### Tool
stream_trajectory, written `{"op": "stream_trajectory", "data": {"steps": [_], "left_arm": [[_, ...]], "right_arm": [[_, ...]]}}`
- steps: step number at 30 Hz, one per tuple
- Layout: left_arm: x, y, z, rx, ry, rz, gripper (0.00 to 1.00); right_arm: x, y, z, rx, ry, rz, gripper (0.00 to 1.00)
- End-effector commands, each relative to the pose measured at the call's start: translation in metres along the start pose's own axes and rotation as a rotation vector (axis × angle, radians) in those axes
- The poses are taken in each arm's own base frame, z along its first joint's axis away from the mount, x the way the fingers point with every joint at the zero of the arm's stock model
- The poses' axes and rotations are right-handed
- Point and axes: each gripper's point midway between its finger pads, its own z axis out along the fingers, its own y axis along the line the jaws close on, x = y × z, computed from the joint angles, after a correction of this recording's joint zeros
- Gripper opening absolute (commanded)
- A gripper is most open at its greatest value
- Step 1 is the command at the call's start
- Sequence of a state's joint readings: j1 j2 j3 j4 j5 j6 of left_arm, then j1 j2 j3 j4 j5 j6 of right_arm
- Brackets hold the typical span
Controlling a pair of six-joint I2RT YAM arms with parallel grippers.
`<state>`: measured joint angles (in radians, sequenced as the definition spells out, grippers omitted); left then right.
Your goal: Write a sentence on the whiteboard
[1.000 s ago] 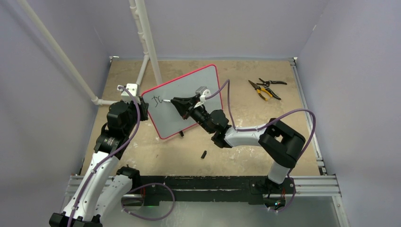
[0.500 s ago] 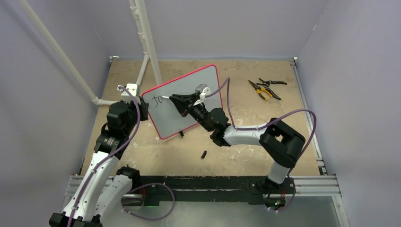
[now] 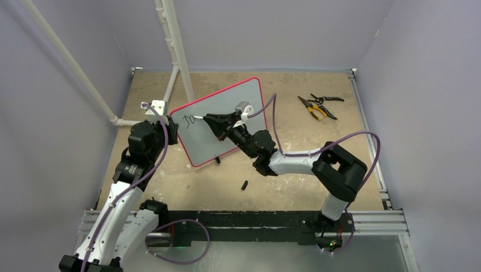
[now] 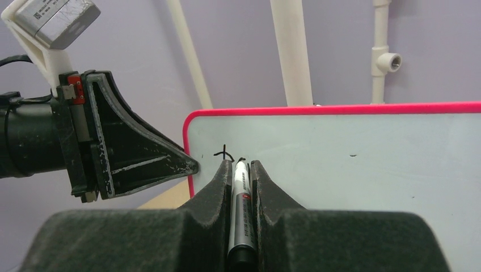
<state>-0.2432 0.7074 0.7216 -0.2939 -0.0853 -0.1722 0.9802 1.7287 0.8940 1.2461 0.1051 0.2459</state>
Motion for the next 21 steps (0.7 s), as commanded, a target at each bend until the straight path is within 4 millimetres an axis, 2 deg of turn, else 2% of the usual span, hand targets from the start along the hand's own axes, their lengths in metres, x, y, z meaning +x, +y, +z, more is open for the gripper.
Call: {"op": "stream_trajectory", "data": {"steps": [1, 5, 21], "left_arm": [[-0.015, -0.002, 0.0, 0.011, -0.049, 0.0, 0.21], [-0.015, -0.002, 0.0, 0.011, -0.048, 0.001, 0.21], [-0.015, -0.002, 0.0, 0.011, -0.047, 0.0, 0.21]], "right_arm": [[-0.035, 0.004, -0.003, -0.011, -0.09, 0.001, 0.0], [-0.025, -0.003, -0.002, 0.02, -0.064, 0.004, 0.0], [-0.025, -0.01, 0.005, 0.041, -0.079, -0.002, 0.0]]}}
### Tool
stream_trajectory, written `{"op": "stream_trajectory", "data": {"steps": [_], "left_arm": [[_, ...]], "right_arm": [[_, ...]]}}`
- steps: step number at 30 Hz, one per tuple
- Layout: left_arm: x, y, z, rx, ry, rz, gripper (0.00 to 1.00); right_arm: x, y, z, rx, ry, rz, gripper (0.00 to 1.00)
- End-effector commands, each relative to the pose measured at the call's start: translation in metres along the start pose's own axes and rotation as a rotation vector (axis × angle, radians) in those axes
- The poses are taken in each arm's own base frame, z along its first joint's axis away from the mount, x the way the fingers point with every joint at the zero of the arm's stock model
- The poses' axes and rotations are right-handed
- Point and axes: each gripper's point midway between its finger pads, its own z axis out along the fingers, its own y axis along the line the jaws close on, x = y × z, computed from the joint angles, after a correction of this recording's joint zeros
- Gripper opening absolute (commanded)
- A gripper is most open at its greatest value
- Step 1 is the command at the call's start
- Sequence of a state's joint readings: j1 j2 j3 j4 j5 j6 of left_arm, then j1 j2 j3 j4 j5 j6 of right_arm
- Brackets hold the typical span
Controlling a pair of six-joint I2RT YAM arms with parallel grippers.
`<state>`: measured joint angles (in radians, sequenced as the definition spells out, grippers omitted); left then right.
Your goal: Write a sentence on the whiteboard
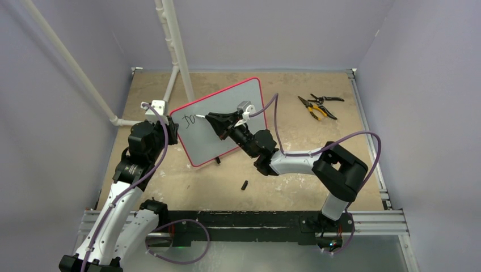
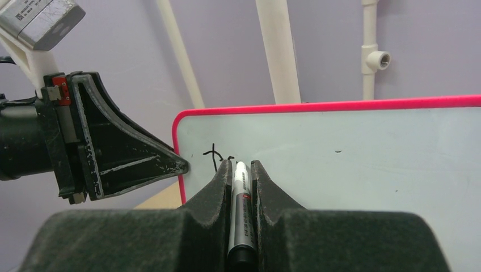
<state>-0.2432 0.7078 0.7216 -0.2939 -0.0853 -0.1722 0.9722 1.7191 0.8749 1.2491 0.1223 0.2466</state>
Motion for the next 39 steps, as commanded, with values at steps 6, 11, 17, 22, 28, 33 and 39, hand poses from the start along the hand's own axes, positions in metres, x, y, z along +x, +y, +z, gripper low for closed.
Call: {"op": "stream_trajectory", "data": {"steps": [6, 11, 17, 22, 28, 33, 39], "left_arm": [[-0.014, -0.002, 0.001, 0.009, -0.046, 0.0, 0.21], [-0.015, -0.002, 0.0, 0.008, -0.046, 0.002, 0.21], [-0.015, -0.002, 0.0, 0.01, -0.048, 0.002, 0.21], [-0.015, -0.003, 0.0, 0.011, -0.049, 0.001, 0.21], [-0.015, -0.002, 0.0, 0.011, -0.049, 0.001, 0.21], [-0.015, -0.002, 0.0, 0.011, -0.049, 0.001, 0.21], [-0.015, -0.002, 0.0, 0.011, -0.048, 0.0, 0.21]], "right_arm": [[-0.023, -0.005, 0.014, 0.014, -0.076, -0.004, 0.0], [-0.017, -0.008, 0.012, 0.02, -0.059, -0.005, 0.0], [-0.005, -0.013, 0.001, 0.038, -0.02, -0.005, 0.0], [0.004, -0.018, -0.008, 0.058, 0.004, 0.005, 0.0], [0.003, -0.018, -0.01, 0.055, 0.001, 0.004, 0.0], [-0.019, -0.006, -0.011, 0.002, -0.049, 0.007, 0.0], [-0.033, -0.003, -0.009, -0.001, -0.077, 0.008, 0.0]]}}
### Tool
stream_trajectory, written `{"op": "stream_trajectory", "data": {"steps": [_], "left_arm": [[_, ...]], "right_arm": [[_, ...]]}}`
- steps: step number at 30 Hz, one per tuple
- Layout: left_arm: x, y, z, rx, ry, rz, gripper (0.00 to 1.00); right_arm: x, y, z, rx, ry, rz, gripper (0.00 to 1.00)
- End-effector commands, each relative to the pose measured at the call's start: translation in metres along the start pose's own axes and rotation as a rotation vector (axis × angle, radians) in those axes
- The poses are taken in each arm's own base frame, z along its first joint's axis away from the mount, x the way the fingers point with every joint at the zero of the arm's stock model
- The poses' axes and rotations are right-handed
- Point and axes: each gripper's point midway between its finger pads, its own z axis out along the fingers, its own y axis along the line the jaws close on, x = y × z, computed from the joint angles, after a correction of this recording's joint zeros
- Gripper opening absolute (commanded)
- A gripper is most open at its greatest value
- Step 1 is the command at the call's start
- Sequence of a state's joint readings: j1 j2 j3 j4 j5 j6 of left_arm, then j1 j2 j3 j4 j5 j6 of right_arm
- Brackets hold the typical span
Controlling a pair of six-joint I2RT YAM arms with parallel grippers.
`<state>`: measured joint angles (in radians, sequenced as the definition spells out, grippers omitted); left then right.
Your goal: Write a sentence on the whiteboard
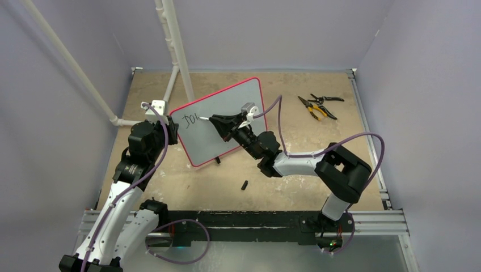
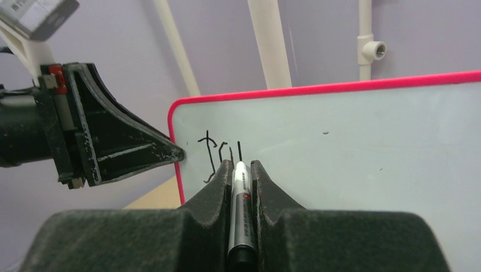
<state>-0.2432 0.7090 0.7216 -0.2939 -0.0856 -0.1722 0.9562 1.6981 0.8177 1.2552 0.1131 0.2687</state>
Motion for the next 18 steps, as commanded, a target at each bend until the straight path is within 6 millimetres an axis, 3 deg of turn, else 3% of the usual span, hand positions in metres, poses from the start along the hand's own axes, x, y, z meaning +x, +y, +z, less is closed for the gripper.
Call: {"op": "stream_trajectory", "data": {"steps": [1, 18], "left_arm": [[-0.015, -0.002, 0.0, 0.011, -0.049, 0.002, 0.21], [-0.014, -0.003, 0.001, 0.012, -0.044, 0.003, 0.21]], "right_arm": [[-0.041, 0.006, 0.004, -0.01, -0.105, -0.008, 0.0], [-0.047, -0.004, 0.019, -0.009, -0.129, -0.03, 0.0]]}}
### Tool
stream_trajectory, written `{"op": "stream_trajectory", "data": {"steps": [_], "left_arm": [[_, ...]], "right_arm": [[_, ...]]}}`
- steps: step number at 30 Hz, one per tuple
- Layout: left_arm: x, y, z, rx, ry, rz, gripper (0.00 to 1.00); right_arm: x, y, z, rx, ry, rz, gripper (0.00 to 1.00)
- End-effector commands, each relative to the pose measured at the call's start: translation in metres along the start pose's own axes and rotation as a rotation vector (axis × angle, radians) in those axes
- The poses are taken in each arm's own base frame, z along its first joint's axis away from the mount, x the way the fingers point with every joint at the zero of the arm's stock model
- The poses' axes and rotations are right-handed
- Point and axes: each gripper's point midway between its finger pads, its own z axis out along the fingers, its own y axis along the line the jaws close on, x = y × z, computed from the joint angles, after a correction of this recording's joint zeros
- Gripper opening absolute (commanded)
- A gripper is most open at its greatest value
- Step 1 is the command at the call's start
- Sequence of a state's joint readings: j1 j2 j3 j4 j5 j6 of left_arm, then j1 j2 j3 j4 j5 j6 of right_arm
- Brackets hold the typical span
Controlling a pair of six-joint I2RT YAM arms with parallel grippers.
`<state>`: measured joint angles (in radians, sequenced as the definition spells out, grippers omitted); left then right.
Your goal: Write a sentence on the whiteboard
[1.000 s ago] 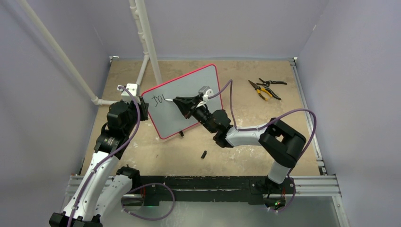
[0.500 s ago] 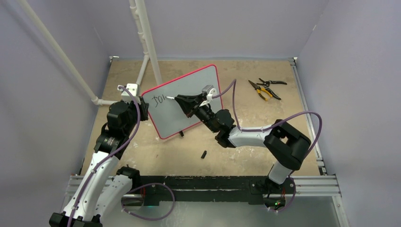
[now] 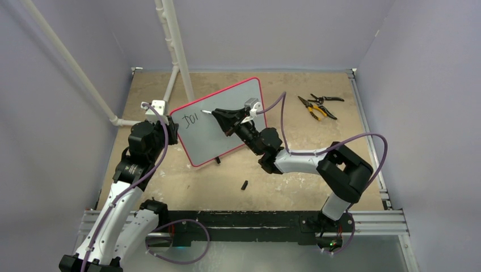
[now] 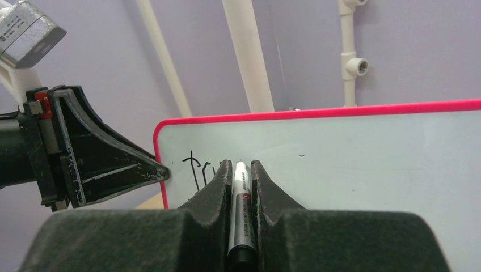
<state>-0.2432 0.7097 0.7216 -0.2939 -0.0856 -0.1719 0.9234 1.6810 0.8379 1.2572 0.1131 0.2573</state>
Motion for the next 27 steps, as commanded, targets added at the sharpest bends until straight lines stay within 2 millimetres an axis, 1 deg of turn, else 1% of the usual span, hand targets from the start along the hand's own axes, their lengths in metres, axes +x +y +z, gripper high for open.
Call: {"op": "stream_trajectory", "data": {"steps": [1, 7, 15, 22, 27], "left_arm": [[-0.014, -0.003, 0.001, 0.012, -0.045, 0.002, 0.21], [-0.014, -0.003, 0.001, 0.012, -0.045, 0.002, 0.21], [-0.015, -0.003, 0.0, 0.013, -0.05, 0.002, 0.21], [-0.016, -0.003, 0.0, 0.015, -0.05, 0.002, 0.21], [-0.016, -0.003, 0.0, 0.017, -0.05, 0.002, 0.21]], "right_arm": [[-0.024, 0.006, 0.014, -0.027, -0.078, -0.009, 0.0], [-0.013, 0.006, 0.015, -0.032, -0.046, -0.006, 0.0], [0.001, 0.002, 0.005, -0.023, -0.011, 0.012, 0.0], [0.023, 0.0, -0.006, -0.022, 0.049, 0.045, 0.0], [0.037, 0.001, -0.011, -0.032, 0.084, 0.061, 0.0]]}}
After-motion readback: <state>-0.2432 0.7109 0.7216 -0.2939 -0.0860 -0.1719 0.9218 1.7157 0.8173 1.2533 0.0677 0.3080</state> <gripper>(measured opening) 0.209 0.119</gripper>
